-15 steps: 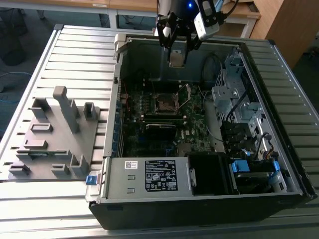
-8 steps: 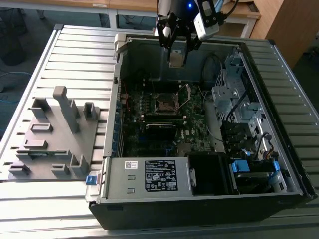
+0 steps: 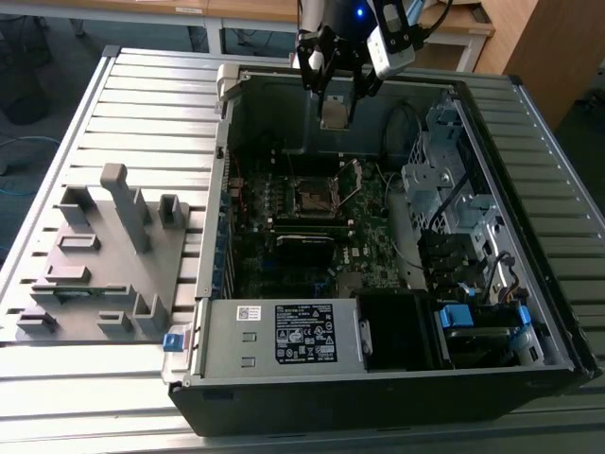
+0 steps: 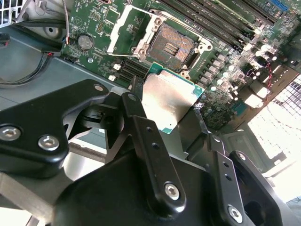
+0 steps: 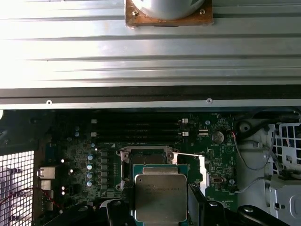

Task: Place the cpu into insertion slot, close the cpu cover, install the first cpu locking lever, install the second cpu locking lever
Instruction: 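Place the cpu into insertion slot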

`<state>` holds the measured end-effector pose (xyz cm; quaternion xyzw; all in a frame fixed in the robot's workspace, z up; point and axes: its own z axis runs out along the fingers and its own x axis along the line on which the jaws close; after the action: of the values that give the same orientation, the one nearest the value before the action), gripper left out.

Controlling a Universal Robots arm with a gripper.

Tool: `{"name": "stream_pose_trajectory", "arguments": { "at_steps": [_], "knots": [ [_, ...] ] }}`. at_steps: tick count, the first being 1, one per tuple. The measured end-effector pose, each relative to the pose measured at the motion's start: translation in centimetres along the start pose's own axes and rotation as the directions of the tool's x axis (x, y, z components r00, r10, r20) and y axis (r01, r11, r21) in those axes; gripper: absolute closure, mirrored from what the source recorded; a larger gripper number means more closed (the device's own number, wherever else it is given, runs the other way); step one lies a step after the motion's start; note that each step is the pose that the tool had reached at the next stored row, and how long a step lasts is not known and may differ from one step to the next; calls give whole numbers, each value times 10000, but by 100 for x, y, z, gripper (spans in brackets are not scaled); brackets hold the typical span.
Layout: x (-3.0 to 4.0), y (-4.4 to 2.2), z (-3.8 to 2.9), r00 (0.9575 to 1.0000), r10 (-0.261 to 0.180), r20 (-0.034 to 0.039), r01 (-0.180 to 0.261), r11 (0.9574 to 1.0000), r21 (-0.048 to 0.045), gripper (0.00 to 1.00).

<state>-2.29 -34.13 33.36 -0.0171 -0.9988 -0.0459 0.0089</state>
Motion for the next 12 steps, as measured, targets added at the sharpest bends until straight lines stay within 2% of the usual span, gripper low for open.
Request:
{"name": "stream_pose_trajectory", "arguments": {
  "at_steps": [12],
  "knots": [
    [19,-1,1,10000,0,0,0,10000,-1,46]
  ]
}}
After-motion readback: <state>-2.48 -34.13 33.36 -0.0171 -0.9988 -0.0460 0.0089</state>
